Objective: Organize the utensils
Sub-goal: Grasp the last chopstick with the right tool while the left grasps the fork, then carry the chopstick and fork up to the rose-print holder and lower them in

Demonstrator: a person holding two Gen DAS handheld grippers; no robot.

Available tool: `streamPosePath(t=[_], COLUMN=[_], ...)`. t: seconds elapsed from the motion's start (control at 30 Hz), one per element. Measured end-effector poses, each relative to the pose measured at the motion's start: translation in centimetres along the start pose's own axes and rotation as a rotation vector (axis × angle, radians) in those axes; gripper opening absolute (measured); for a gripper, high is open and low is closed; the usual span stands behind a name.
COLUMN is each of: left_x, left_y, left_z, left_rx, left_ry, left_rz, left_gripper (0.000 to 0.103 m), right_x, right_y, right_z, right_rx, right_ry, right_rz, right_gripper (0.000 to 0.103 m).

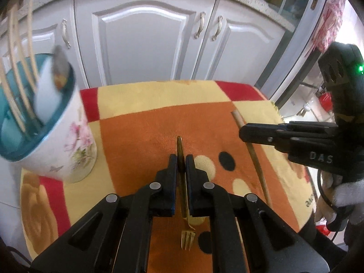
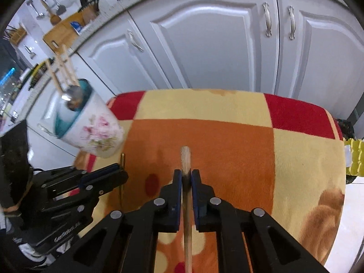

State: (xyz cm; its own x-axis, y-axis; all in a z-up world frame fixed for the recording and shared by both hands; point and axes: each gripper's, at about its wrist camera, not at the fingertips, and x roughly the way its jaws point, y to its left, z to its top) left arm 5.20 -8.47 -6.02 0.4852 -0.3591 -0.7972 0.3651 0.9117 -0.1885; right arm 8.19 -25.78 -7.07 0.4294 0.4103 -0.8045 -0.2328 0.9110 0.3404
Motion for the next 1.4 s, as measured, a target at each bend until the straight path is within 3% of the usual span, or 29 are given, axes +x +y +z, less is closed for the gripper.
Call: streamPosePath(t=[0.77, 1.4], left_x=[-6.7, -10.0], left_y=[1.8, 2.7], left_z=[-1.1, -0.1], left_rx=[-0.06, -0.058], left_ry=[-0.109, -0.163], left_rz=[-0.051, -0.019], left_gripper=[0.005, 0.005], right_x=[-9.3, -12.3], right_y=[4.5, 7.5], right_z=[-1.0, 1.7], right_rx=[-0.088, -0.162], right_ry=[-0.163, -0.24], right_rz=[0.054, 0.042], right_gripper=[0.008, 0.008])
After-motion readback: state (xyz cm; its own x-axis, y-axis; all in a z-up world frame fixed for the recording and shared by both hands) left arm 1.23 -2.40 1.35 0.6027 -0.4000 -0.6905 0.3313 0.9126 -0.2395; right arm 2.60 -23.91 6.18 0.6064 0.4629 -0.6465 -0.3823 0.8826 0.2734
